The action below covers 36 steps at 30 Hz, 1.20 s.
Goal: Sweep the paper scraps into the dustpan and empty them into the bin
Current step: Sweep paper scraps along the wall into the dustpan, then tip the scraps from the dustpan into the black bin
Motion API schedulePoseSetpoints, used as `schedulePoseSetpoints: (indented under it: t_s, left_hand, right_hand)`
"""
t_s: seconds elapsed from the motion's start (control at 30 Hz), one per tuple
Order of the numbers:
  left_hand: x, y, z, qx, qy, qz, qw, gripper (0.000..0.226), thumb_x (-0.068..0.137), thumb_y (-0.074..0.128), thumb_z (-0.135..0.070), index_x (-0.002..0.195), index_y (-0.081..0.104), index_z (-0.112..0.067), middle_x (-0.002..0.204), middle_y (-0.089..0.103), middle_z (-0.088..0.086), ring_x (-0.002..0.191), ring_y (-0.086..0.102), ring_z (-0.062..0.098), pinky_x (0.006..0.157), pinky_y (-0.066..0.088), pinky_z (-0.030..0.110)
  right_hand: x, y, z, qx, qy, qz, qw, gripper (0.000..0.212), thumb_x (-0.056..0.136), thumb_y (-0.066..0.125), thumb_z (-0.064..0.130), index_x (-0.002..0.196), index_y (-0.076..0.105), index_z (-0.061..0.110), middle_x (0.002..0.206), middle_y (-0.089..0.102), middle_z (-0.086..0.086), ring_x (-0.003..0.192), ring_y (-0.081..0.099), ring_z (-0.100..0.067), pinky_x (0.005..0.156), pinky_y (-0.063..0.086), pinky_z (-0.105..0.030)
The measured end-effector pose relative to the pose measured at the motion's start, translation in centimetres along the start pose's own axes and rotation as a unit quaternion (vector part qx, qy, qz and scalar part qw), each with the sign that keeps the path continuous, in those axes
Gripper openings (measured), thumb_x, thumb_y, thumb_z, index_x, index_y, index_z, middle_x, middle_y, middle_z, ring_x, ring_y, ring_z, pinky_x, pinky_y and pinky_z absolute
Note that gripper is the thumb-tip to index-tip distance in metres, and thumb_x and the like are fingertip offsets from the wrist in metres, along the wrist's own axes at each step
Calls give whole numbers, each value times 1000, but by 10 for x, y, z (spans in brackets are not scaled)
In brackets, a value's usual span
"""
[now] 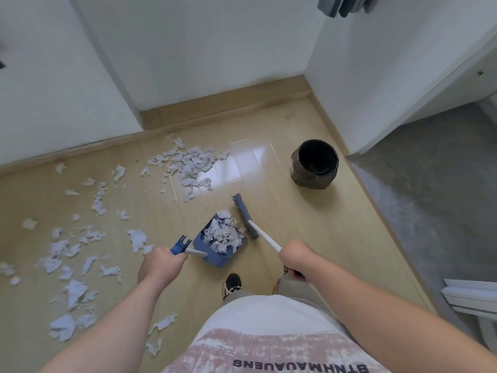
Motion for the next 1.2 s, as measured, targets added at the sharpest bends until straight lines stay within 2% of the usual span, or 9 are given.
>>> schedulePoseSetpoints:
  t_s: [0.13,0.23,0.37,0.57,0.73,0.83,0.93,1.1,1.2]
  left_hand:
    - [-16,5,-9,-26,-5,-27,999,44,90,63,-45,62,60,-10,63,62,8,59,59,27,50,38,26]
    - [-24,7,-19,-26,1,-41,999,44,90,62,-47,63,62,-12,64,63,7,61,61,26,50,40,26]
    - [-34,1,-35,-38,5,-62,997,42,89,59,-47,64,62,-14,66,64,7,63,61,27,52,41,26]
    - [-37,-19,-62,-59,20,-101,993,42,90,59,-44,64,64,-11,64,64,9,62,60,29,52,43,27]
    - [-43,-36,-87,-90,31,-126,987,39,89,63,-41,63,64,-12,64,63,9,63,59,30,52,41,28]
    - [-46,-47,-107,-112,46,-142,982,39,88,65,-41,62,64,-12,63,63,10,62,59,32,51,40,28]
    - [-48,-58,-132,-116,64,-154,979,44,88,64,-46,62,65,-11,63,64,11,61,60,33,50,39,28]
    - [-59,-69,-181,-130,103,-164,972,42,85,66,-44,62,66,-9,61,64,10,59,60,33,50,39,27]
    - [-70,-74,-212,-137,129,-163,968,38,85,68,-41,64,67,-9,61,64,10,57,57,30,51,39,27]
  right_hand:
    - [-7,-9,-9,102,51,-3,993,12,96,48,11,85,53,11,67,52,-5,47,42,-14,45,34,-23]
    - [-11,-20,-16,130,65,-24,989,15,93,44,7,80,53,6,74,52,-13,41,33,-14,48,24,-21]
    - [-15,-35,-19,114,22,-21,993,9,93,49,8,86,54,9,70,55,-8,48,43,-18,47,36,-26]
    - [-24,-58,-28,96,32,-34,994,15,92,46,7,91,61,2,78,58,-15,51,41,-22,54,36,-30]
    - [-41,-77,-31,127,10,-32,991,21,95,44,6,75,52,8,80,57,-14,46,39,-17,45,31,-24]
    - [-46,-87,-36,207,7,-50,977,16,94,50,8,78,54,10,72,56,-10,44,39,-16,43,30,-21]
    - [-57,-97,-39,236,1,-72,969,14,94,46,8,83,54,5,76,51,-16,41,30,-16,48,22,-23]
    - [-79,-123,-46,291,-13,-97,952,27,98,48,12,72,49,6,50,41,-5,30,27,-14,42,19,-16]
    - [-92,-144,-50,302,-31,-117,946,25,99,47,12,75,49,5,43,37,-3,27,25,-14,40,18,-16]
Point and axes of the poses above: each hand's wrist, its own x-axis towards the middle knuckle, its own y-axis out of the palm, z = x × y, the point moved 4 cm from there along x, towards the middle knuckle
